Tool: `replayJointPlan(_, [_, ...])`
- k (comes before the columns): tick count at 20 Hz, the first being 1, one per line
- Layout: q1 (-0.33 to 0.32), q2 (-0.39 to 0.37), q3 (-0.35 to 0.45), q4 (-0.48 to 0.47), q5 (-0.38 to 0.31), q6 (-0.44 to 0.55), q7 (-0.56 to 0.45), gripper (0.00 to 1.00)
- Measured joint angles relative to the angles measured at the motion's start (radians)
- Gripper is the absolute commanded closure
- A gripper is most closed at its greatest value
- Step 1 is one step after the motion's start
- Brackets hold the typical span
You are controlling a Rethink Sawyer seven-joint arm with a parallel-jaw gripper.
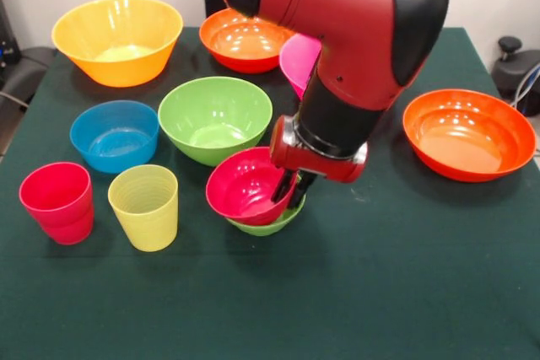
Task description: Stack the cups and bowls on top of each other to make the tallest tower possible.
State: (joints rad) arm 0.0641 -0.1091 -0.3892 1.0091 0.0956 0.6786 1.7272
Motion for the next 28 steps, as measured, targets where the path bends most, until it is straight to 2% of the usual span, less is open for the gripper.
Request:
replayJointPlan(12, [0.009,0.021,-0.037,-0.001,0.000,-0.028,0.079,1.00])
replayJointPlan(26, [0.015,0.025,-0.044,-0.001,0.001,-0.028,0.085,1.00])
replayJointPlan(27, [0.015,0.026,-0.044,-0.001,0.000,-0.028,0.085,0.00])
replayJointPlan(28, [0.015,0.027,-0.044,-0.001,0.000,-0.028,0.085,0.00])
